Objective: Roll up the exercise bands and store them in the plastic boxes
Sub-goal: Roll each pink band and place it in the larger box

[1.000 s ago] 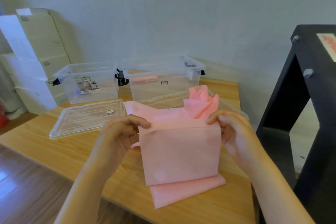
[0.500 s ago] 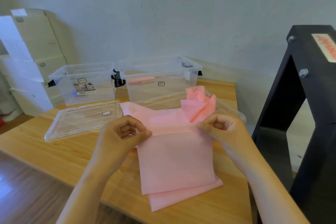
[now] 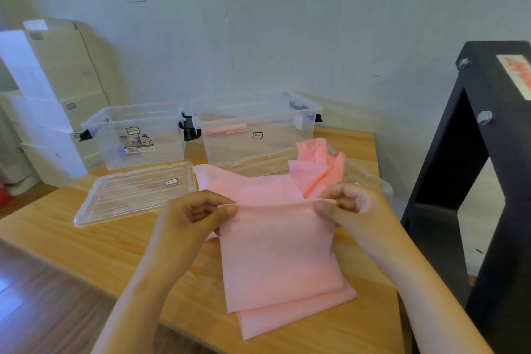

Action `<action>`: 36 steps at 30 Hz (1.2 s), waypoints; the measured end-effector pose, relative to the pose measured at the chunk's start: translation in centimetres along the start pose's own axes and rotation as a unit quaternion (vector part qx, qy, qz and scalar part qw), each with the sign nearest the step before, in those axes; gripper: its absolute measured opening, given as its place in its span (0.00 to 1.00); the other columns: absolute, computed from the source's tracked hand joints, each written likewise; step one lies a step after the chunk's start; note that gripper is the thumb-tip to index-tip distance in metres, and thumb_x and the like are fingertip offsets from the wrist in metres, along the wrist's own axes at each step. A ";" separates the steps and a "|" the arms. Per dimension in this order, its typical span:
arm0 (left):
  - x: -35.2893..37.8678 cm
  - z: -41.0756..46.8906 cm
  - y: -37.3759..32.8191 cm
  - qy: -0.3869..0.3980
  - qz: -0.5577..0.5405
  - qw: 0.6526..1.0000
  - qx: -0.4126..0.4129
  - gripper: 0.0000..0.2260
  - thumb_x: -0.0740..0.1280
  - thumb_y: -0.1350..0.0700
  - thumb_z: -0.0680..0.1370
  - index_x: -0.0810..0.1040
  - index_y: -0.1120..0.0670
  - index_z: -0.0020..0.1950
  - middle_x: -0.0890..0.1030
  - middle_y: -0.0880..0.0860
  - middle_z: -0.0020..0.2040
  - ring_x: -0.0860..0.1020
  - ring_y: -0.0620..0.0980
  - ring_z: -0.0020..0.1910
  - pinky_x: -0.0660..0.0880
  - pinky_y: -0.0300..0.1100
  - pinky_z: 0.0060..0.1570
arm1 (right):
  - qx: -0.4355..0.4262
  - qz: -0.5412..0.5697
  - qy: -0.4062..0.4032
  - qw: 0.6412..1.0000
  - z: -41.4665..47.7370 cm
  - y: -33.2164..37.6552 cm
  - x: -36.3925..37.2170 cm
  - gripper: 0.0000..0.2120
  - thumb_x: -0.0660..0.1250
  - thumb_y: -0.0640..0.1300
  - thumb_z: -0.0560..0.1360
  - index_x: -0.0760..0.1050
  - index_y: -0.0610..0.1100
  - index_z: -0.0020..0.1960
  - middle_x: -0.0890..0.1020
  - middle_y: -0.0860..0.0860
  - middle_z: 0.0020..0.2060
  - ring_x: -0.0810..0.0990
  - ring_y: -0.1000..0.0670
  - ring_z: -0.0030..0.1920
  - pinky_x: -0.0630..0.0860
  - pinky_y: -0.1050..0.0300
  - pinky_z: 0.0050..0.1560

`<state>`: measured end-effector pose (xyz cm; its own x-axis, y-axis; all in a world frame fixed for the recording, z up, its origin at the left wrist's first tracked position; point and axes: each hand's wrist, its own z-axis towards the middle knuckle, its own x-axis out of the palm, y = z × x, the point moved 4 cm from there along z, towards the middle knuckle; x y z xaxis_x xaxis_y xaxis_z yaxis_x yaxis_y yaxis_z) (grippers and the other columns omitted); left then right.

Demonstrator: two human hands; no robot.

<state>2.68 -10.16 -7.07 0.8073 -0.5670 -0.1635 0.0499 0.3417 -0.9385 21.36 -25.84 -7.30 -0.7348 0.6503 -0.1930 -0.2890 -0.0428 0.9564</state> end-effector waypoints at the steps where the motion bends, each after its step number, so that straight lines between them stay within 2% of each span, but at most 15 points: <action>1: 0.0 0.0 0.0 0.001 -0.005 1.000 0.001 0.04 0.72 0.64 0.72 0.83 0.57 0.38 0.83 0.53 0.33 0.79 0.46 0.31 0.76 0.39 0.32 | 0.001 0.009 0.010 1.000 0.0 0.1 0.1 0.02 0.70 0.36 0.73 0.78 0.38 0.42 0.81 0.53 0.31 0.78 0.58 0.35 0.73 0.69 0.37; 4: 0.0 -0.2 0.0 0.016 -0.044 0.999 -0.005 0.04 0.70 0.58 0.72 0.81 0.58 0.38 0.81 0.54 0.30 0.77 0.50 0.30 0.73 0.44 0.34 | 0.002 0.071 0.038 0.997 -0.5 0.8 0.3 0.03 0.67 0.38 0.75 0.74 0.38 0.44 0.79 0.51 0.31 0.78 0.56 0.34 0.74 0.67 0.35; 7: -0.2 -0.3 -0.1 0.051 -0.109 0.993 -0.015 0.09 0.75 0.49 0.71 0.82 0.54 0.39 0.77 0.53 0.28 0.72 0.49 0.29 0.69 0.44 0.33 | 0.001 0.125 0.042 0.991 -0.9 1.4 0.2 0.04 0.66 0.40 0.73 0.73 0.40 0.43 0.75 0.49 0.29 0.74 0.56 0.30 0.70 0.68 0.30; 9: -0.4 -0.3 0.0 0.072 -0.146 0.986 -0.021 0.18 0.79 0.40 0.62 0.83 0.52 0.41 0.75 0.51 0.28 0.71 0.46 0.28 0.68 0.38 0.30 | 0.002 0.149 0.042 0.988 -0.9 1.5 0.2 0.04 0.68 0.41 0.70 0.75 0.41 0.42 0.76 0.48 0.29 0.74 0.55 0.30 0.70 0.67 0.30; 11: -0.5 -0.1 0.1 0.076 -0.180 0.980 -0.026 0.24 0.81 0.38 0.55 0.84 0.52 0.42 0.74 0.51 0.29 0.71 0.45 0.28 0.69 0.36 0.29 | 0.005 0.179 0.039 0.983 -0.8 1.4 0.1 0.02 0.69 0.41 0.68 0.78 0.43 0.41 0.78 0.48 0.30 0.76 0.54 0.31 0.72 0.65 0.31; 16: -0.8 -0.1 0.1 0.085 -0.249 0.964 -0.024 0.24 0.84 0.43 0.53 0.86 0.53 0.42 0.76 0.51 0.32 0.73 0.45 0.29 0.72 0.36 0.29 | 0.015 0.244 0.027 0.969 -0.7 1.3 0.0 0.06 0.68 0.38 0.65 0.81 0.46 0.35 0.78 0.49 0.31 0.75 0.54 0.32 0.73 0.64 0.31; 22: -0.9 0.0 0.2 0.093 -0.250 0.964 -0.008 0.21 0.83 0.46 0.55 0.85 0.56 0.41 0.76 0.53 0.31 0.75 0.46 0.29 0.73 0.36 0.30 | -0.012 0.253 0.015 0.967 -0.5 1.1 -0.1 0.07 0.66 0.37 0.65 0.81 0.46 0.32 0.79 0.52 0.33 0.75 0.55 0.33 0.73 0.65 0.32; 23: -0.9 0.0 0.3 0.099 -0.252 0.963 -0.003 0.18 0.82 0.49 0.57 0.85 0.56 0.40 0.77 0.53 0.32 0.75 0.46 0.30 0.73 0.35 0.30 | -0.017 0.251 0.021 0.968 -0.5 1.0 -0.2 0.06 0.67 0.37 0.64 0.81 0.45 0.33 0.79 0.52 0.33 0.76 0.55 0.34 0.74 0.65 0.33; 25: -0.8 0.0 0.1 0.095 -0.255 0.962 0.002 0.05 0.75 0.57 0.65 0.85 0.57 0.38 0.78 0.53 0.32 0.76 0.45 0.29 0.74 0.35 0.30 | -0.027 0.233 0.039 0.971 -0.5 1.0 -0.4 0.02 0.71 0.38 0.65 0.81 0.43 0.36 0.80 0.50 0.35 0.77 0.54 0.37 0.75 0.64 0.35; 26: -0.8 0.0 0.0 0.081 -0.245 0.966 0.001 0.04 0.70 0.61 0.68 0.85 0.57 0.36 0.78 0.53 0.31 0.76 0.45 0.29 0.74 0.34 0.30 | -0.033 0.209 0.043 0.976 -0.6 1.1 -0.4 0.04 0.73 0.41 0.66 0.81 0.41 0.38 0.81 0.49 0.36 0.78 0.53 0.38 0.75 0.63 0.36; 28: -0.8 0.1 0.2 0.046 -0.202 0.978 0.000 0.09 0.67 0.66 0.70 0.85 0.56 0.35 0.80 0.53 0.32 0.77 0.45 0.30 0.75 0.34 0.31 | -0.037 0.133 0.034 0.990 -0.7 1.1 -0.3 0.10 0.75 0.44 0.66 0.81 0.38 0.42 0.82 0.47 0.37 0.79 0.53 0.40 0.76 0.62 0.39; 30: -0.7 0.1 0.1 0.032 -0.161 0.986 0.003 0.04 0.70 0.59 0.67 0.85 0.55 0.36 0.81 0.53 0.34 0.79 0.46 0.32 0.76 0.35 0.34 | -0.036 0.084 0.012 0.996 -0.6 1.1 -0.2 0.06 0.71 0.38 0.70 0.81 0.37 0.45 0.84 0.46 0.38 0.80 0.54 0.40 0.77 0.64 0.40; 33: -0.9 -0.2 0.0 0.013 -0.088 0.996 0.022 0.11 0.70 0.47 0.64 0.85 0.53 0.37 0.83 0.52 0.37 0.81 0.46 0.36 0.78 0.37 0.36 | -0.032 0.046 0.010 0.998 -0.6 1.1 0.2 0.07 0.68 0.35 0.73 0.80 0.42 0.50 0.84 0.47 0.37 0.81 0.56 0.38 0.76 0.68 0.39; 34: -0.9 -0.3 -0.2 0.001 -0.070 0.997 0.021 0.09 0.71 0.48 0.65 0.85 0.52 0.37 0.83 0.51 0.37 0.81 0.46 0.36 0.78 0.38 0.36 | -0.029 0.038 0.010 0.999 -0.6 0.9 0.2 0.08 0.68 0.35 0.73 0.79 0.43 0.51 0.84 0.48 0.36 0.81 0.57 0.37 0.76 0.69 0.39; 36: -0.8 -0.3 -0.4 -0.007 -0.039 0.999 0.033 0.02 0.74 0.57 0.70 0.84 0.52 0.37 0.83 0.52 0.36 0.80 0.44 0.36 0.77 0.36 0.34 | -0.026 0.017 0.004 1.000 -0.5 0.8 0.2 0.08 0.68 0.35 0.74 0.79 0.45 0.51 0.84 0.51 0.37 0.81 0.59 0.38 0.75 0.70 0.39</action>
<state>1.79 -10.08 -6.64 0.8079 -0.5832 -0.0849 0.1523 0.3457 -0.9259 20.68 -26.06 -6.69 -0.7494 0.6421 -0.1618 -0.2945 -0.1044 0.9499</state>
